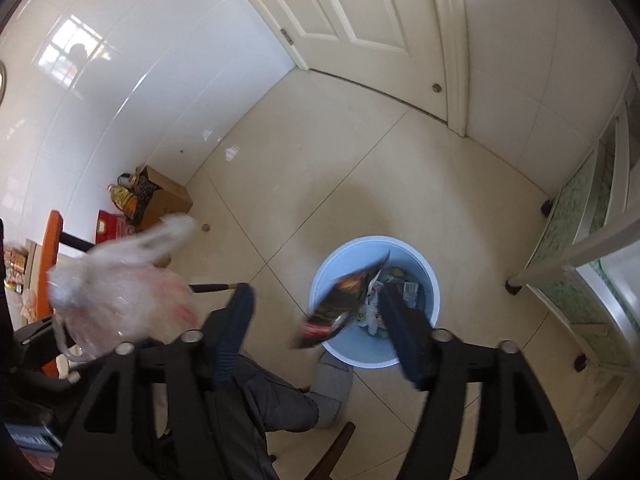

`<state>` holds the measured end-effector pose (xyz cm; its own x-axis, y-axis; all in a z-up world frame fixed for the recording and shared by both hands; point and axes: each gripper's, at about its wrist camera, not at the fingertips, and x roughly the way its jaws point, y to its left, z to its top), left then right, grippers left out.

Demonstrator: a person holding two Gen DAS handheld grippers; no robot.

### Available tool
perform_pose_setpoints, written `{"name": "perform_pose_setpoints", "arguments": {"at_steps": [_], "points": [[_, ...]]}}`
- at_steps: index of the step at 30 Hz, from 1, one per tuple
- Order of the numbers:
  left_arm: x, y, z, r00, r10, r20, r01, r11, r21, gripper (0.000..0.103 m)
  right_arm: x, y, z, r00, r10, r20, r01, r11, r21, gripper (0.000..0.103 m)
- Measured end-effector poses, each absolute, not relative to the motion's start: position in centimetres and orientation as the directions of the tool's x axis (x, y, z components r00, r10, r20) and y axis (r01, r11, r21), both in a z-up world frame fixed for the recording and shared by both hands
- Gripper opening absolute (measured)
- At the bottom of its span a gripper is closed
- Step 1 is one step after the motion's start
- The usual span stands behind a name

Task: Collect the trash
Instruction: 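Open both grippers over the blue bin to drop the items, then move both tools back toward the orange table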

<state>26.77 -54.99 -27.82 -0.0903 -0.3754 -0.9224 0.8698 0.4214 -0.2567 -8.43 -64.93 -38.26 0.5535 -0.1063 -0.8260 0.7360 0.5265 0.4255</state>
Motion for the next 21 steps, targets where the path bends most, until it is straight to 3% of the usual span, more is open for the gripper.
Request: {"name": "perform_pose_setpoints", "arguments": {"at_steps": [4, 11, 21], "points": [[27.5, -56.9, -28.5, -0.056, -0.348, -0.936, 0.876, 0.433, -0.213, 0.090, -8.6, -65.1, -38.5, 0.546, -0.104, -0.831, 0.746, 0.512, 0.426, 0.084], [26.9, -56.1, -27.6, 0.031, -0.344, -0.939, 0.869, 0.472, -0.144, 0.093, -9.0, -64.4, -38.4, 0.528, -0.136, -0.838, 0.769, 0.494, 0.405, 0.103], [22.9, -50.1, -22.1, 0.164, -0.425, -0.890, 0.854, 0.513, -0.088, 0.095, -8.3, -62.3, -34.7, 0.544, -0.196, -0.816, 0.759, 0.529, 0.379, 0.103]]}}
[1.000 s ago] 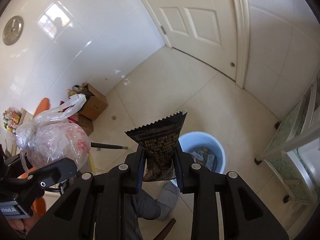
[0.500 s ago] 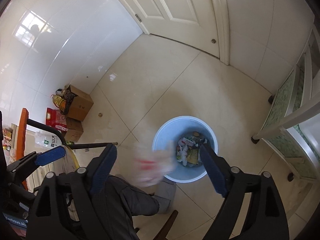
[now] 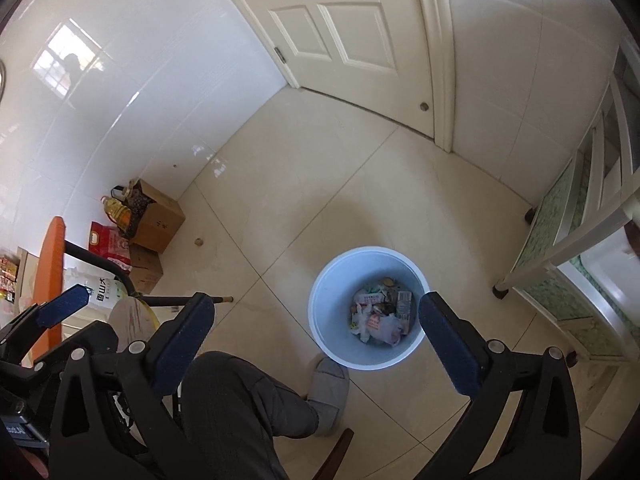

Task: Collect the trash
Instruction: 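Move both tools back toward the orange table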

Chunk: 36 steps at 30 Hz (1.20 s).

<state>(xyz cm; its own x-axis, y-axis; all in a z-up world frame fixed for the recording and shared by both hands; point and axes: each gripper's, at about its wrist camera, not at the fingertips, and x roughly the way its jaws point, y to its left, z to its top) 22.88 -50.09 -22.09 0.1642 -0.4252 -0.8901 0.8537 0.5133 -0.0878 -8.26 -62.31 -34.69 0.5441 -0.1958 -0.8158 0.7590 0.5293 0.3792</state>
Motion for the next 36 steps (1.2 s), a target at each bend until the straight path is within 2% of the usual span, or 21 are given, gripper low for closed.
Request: {"name": "perform_pose_setpoints", "arguments": {"at_steps": [10, 17, 27, 36], "points": [[20.1, -40.1, -14.2, 0.301, -0.547, -0.781, 0.809, 0.581, -0.095, 0.096, -5.7, -57.3, -25.9, 0.631, -0.274, -0.726, 0.683, 0.639, 0.353, 0.103], [18.9, -31.5, -10.1, 0.422, -0.569, -0.706, 0.741, 0.665, -0.093, 0.097, -2.7, -52.6, -19.9, 0.696, -0.302, -0.651, 0.613, 0.723, 0.320, 0.103], [16.4, -17.8, -5.2, 0.592, -0.523, -0.613, 0.592, 0.798, -0.110, 0.099, 2.6, -44.2, -13.8, 0.777, -0.273, -0.568, 0.473, 0.847, 0.240, 0.103], [11.5, -6.6, -2.7, 0.724, -0.420, -0.547, 0.430, 0.895, -0.118, 0.102, 8.6, -34.5, -10.6, 0.842, -0.161, -0.515, 0.284, 0.944, 0.169, 0.103]]}}
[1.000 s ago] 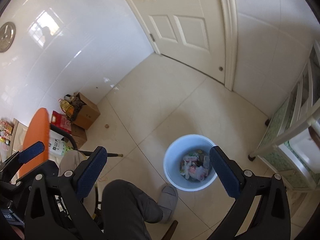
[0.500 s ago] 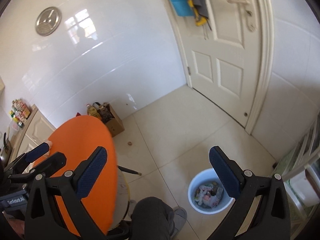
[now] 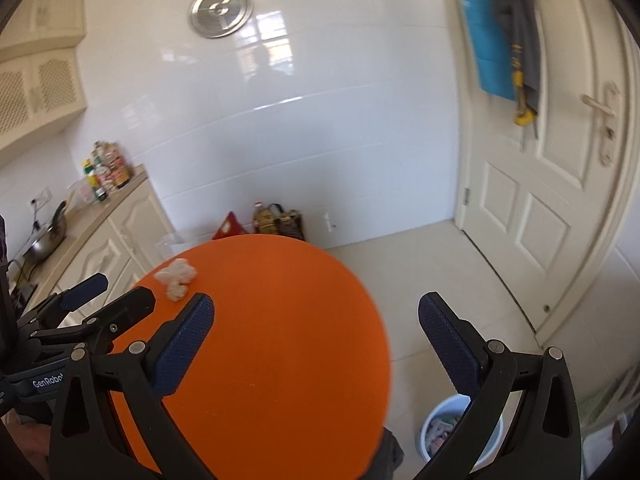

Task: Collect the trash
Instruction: 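Move both tools back toward the orange table, then grasp the crumpled paper ball with the right gripper while the left grasps the tissue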

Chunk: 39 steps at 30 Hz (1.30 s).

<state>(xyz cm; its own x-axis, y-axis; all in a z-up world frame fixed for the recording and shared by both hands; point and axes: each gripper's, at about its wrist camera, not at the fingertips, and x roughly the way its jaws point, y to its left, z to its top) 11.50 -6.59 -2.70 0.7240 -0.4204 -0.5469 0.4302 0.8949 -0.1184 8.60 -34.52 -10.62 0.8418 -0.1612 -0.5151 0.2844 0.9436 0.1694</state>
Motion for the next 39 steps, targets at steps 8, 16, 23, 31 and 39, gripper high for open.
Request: {"name": "perform_pose_setpoints", "arguments": {"at_steps": [8, 16, 23, 31, 39], "points": [[6.6, 1.4, -2.8, 0.798, -0.291, -0.528, 0.257, 0.956, -0.138, 0.102, 13.6, -27.1, -10.5, 0.855, -0.052, -0.516, 0.129, 0.985, 0.114, 0.103], [6.3, 5.4, -4.7, 0.802, -0.168, -0.573, 0.097, 0.983, -0.153, 0.102, 20.7, -22.8, -13.4, 0.807, 0.020, -0.590, 0.043, 0.995, 0.093, 0.103], [12.5, 2.3, -5.6, 0.777, -0.110, -0.620, 0.032, 0.990, -0.134, 0.102, 29.1, -20.1, -18.4, 0.725, 0.061, -0.686, 0.001, 0.996, 0.090, 0.103], [21.5, -0.2, -7.5, 0.729, -0.083, -0.679, 0.002, 0.993, -0.120, 0.102, 36.3, -17.1, -23.9, 0.636, 0.097, -0.766, -0.056, 0.995, 0.079, 0.091], [26.9, -1.0, -10.0, 0.700, -0.082, -0.709, 0.007, 0.994, -0.107, 0.102, 39.5, -16.1, -27.3, 0.576, 0.127, -0.807, -0.105, 0.991, 0.080, 0.048]]}}
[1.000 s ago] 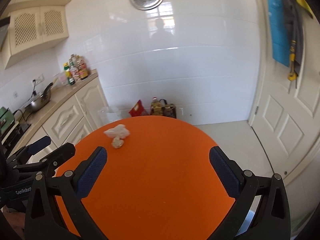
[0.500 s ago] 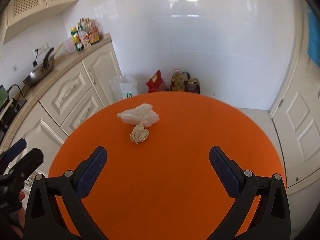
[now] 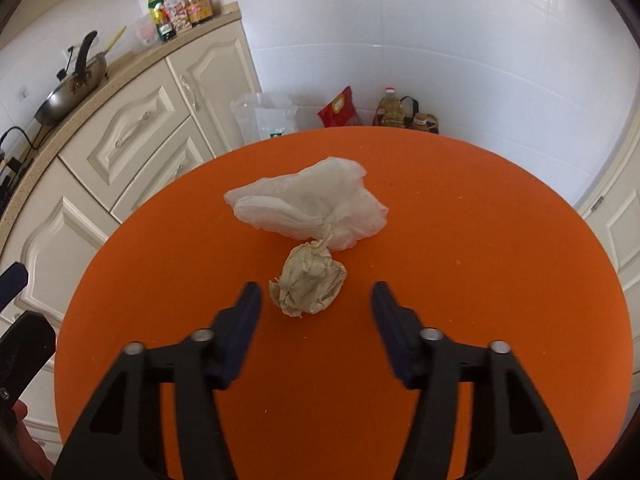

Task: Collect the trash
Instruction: 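Grasp the crumpled paper ball with the right gripper while the left grasps the tissue, then lift the tissue and paper ball and turn toward the blue bin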

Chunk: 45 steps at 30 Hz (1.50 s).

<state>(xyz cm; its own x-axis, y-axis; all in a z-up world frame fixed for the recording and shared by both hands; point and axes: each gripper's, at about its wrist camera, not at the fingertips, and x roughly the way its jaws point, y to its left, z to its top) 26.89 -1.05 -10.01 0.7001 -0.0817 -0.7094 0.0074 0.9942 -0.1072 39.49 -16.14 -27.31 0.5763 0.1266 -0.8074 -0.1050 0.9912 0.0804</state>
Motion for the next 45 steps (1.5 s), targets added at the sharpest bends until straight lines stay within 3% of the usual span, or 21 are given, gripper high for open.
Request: {"name": "perform_pose_setpoints", "arguments": {"at_steps": [4, 5, 26, 27, 28, 30, 37, 45], "points": [[28.7, -2.5, -10.8, 0.688, -0.094, -0.720, 0.033, 0.995, -0.099, 0.102, 39.3, -16.9, -27.4, 0.590, 0.136, -0.796, -0.127, 0.989, 0.075, 0.027], [28.9, -2.7, -11.1, 0.686, -0.097, -0.721, 0.038, 0.995, -0.097, 0.102, 39.3, -17.5, -27.4, 0.588, 0.159, -0.793, -0.131, 0.986, 0.101, 0.026], [42.9, -15.0, -17.0, 0.618, -0.150, -0.772, 0.234, 0.972, -0.001, 0.099, 38.3, -26.1, -25.7, 0.632, 0.143, -0.762, -0.033, 0.987, 0.158, 0.025], [43.4, -15.4, -17.4, 0.615, -0.170, -0.770, 0.246, 0.969, -0.017, 0.093, 38.2, -26.4, -25.7, 0.633, 0.142, -0.761, -0.029, 0.987, 0.161, 0.025], [44.3, -15.4, -17.7, 0.596, -0.210, -0.775, 0.262, 0.963, -0.060, 0.071, 38.1, -26.7, -25.7, 0.635, 0.141, -0.760, -0.025, 0.986, 0.162, 0.025], [45.5, -15.3, -18.4, 0.542, -0.284, -0.790, 0.275, 0.949, -0.153, 0.049, 37.7, -27.1, -25.5, 0.638, 0.138, -0.758, -0.017, 0.986, 0.165, 0.025], [45.9, -13.4, -17.3, 0.577, -0.333, -0.746, 0.279, 0.938, -0.203, 0.046, 34.7, -28.1, -24.1, 0.661, 0.122, -0.740, 0.012, 0.985, 0.173, 0.025], [39.8, -13.6, -14.6, 0.645, -0.364, -0.672, 0.326, 0.926, -0.189, 0.046, 27.5, -29.7, -20.6, 0.722, 0.085, -0.687, 0.050, 0.984, 0.174, 0.025]]}}
